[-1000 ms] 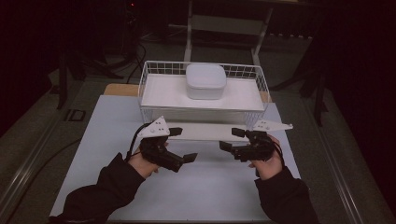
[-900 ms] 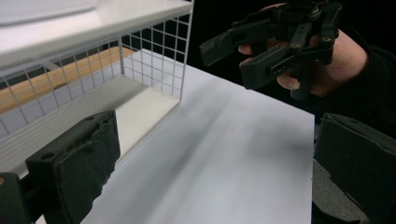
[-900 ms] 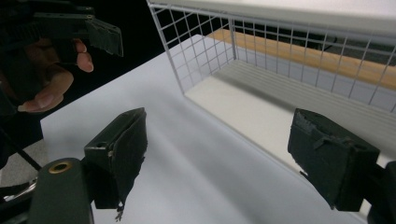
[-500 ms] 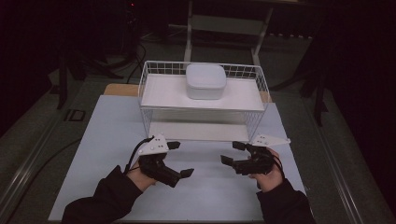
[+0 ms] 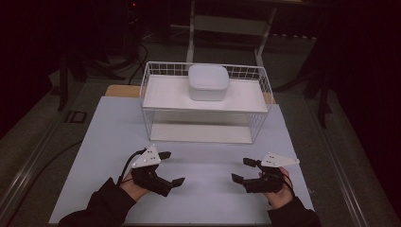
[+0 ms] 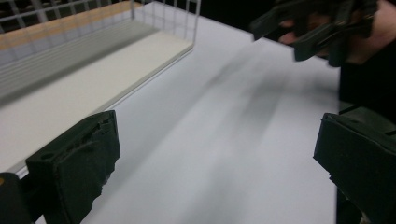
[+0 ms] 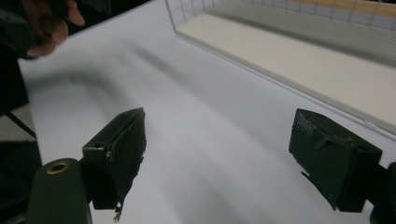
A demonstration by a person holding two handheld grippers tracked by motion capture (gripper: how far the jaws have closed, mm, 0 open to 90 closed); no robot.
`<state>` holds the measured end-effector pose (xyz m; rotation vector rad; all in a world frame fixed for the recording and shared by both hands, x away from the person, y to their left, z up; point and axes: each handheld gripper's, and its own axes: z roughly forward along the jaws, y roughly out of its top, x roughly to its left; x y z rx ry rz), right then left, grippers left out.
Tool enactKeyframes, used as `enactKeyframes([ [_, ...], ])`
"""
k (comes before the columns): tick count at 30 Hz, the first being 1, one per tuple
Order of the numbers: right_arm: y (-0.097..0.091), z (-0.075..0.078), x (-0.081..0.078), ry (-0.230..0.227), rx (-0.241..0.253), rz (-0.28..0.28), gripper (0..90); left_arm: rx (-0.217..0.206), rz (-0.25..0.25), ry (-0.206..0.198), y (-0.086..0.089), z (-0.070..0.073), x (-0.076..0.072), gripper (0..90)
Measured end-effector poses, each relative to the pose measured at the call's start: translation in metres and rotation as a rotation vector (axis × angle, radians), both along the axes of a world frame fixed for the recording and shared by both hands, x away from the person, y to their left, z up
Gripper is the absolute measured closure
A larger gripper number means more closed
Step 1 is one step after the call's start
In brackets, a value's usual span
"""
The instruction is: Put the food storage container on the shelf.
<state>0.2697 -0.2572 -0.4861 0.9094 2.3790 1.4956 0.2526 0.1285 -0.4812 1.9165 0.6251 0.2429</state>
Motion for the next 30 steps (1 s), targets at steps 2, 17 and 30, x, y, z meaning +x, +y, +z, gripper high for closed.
enactKeyframes([
  [2,-0.006,-0.004,-0.002,-0.006,0.000,-0.012,18.1,0.007,0.014,0.007,0.006,-0.006,0.000,0.1],
  [17,-0.031,-0.019,-0.005,-0.011,-0.017,-0.055,17.7,0.070,0.078,-0.005,0.044,-0.029,-0.005,0.1],
  [30,-0.032,-0.023,-0.004,-0.019,-0.007,-0.060,17.5,0.040,0.135,-0.024,0.058,-0.040,-0.012,0.1],
])
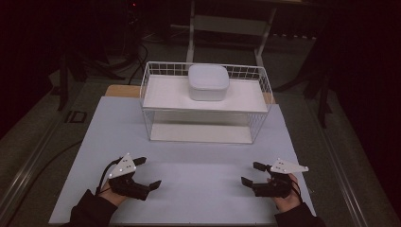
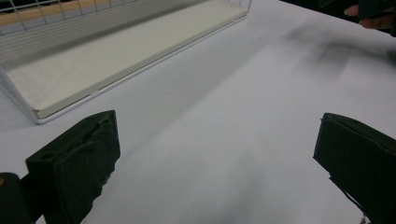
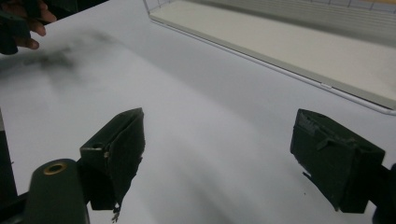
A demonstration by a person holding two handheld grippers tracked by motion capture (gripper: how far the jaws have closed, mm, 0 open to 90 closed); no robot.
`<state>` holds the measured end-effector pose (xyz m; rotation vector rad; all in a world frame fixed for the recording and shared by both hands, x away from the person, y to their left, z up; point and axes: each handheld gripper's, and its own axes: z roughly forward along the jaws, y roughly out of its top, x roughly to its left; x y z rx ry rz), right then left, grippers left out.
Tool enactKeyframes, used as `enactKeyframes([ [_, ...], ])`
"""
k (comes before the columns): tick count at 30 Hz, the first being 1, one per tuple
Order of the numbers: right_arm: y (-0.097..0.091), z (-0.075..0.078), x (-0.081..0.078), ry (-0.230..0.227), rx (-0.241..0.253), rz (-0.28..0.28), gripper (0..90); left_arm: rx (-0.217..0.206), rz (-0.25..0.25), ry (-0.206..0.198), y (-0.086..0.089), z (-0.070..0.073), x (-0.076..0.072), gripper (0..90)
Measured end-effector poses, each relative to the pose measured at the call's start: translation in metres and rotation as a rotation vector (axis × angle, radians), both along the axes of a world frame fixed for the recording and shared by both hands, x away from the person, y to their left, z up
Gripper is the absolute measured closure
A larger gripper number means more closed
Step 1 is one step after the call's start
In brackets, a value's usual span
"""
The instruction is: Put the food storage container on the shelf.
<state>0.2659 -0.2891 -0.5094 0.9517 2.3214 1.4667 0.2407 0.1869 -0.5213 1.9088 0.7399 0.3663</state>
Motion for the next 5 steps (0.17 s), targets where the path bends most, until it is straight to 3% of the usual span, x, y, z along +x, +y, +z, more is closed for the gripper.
enactKeyframes([
  [5,-0.0003,0.0005,0.0013,-0.004,0.005,0.001,17.1,-0.015,-0.003,-0.003,0.0006,0.0010,-0.0003,0.1],
])
